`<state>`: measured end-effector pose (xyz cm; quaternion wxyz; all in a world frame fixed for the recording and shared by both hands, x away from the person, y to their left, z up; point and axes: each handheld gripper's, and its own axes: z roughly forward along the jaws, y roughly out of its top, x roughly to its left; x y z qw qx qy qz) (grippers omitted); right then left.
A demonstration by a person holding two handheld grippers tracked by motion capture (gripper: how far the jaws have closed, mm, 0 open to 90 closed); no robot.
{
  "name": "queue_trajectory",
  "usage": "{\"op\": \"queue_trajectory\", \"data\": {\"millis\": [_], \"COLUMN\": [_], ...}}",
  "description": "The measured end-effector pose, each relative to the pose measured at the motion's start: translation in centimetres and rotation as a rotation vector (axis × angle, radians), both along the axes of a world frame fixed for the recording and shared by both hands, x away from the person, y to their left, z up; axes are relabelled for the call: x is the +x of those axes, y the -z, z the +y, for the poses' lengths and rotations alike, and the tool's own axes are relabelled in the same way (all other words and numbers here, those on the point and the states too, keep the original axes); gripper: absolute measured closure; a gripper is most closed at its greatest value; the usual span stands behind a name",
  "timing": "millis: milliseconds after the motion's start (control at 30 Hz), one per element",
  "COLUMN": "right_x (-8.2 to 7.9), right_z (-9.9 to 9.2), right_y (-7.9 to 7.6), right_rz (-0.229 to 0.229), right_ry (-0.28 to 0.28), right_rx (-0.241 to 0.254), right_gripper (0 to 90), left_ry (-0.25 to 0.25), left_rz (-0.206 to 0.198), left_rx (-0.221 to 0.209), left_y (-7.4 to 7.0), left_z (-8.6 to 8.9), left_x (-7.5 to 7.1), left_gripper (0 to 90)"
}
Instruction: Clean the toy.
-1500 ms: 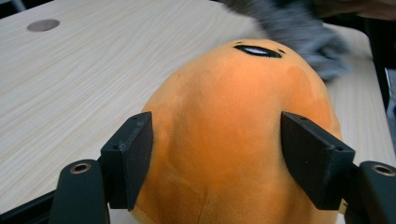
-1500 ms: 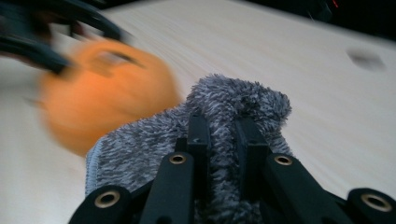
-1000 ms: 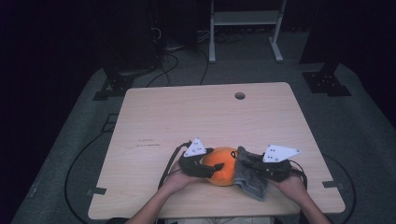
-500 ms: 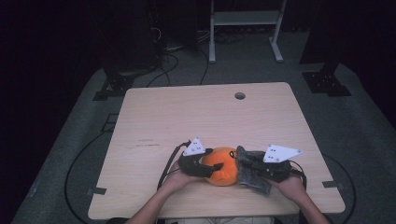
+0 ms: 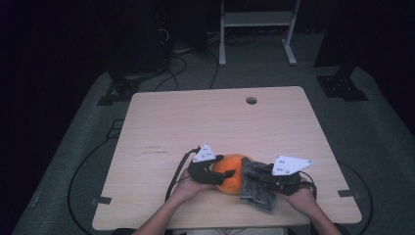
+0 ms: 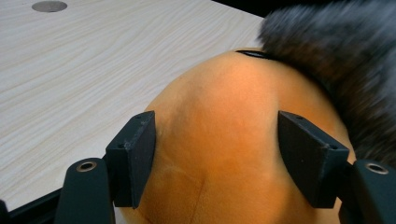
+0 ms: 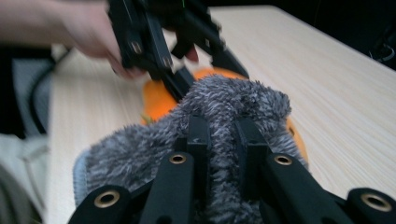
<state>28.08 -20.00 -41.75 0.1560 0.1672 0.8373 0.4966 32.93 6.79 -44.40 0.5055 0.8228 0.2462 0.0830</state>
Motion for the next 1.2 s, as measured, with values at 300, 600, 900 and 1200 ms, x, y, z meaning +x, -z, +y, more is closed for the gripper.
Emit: {"op": "queue_trajectory", "data": {"millis": [300,600,900,1200], "right_x": [1.1,0.7,2.0,1.4], "right_z": [-2.5,-1.0,-3.7,-2.1], "right_y": [1.2,0.2,1.3,0.5], "right_rz": [0.023,0.004,0.088,0.087], "right_ry": [0.121,0.062,0.176,0.062], "right_rx": [-0.060,0.008,-0.016,0.058], "right_gripper": [78.9,78.6,78.9,78.8], "left_ry": [0.002,0.007,0.044,0.148], "left_rz": [0.005,-0.004,-0.046,-0.084], "left_rx": [-0.014,-0.005,0.037,0.042], "left_y": [0.2,0.2,-0.1,-1.1], "left_z": [0.0,-0.1,-0.3,-0.1], "left_x": [0.3,0.2,-0.6,-1.5], "left_gripper": [30.7,30.8,31.0,19.1]}}
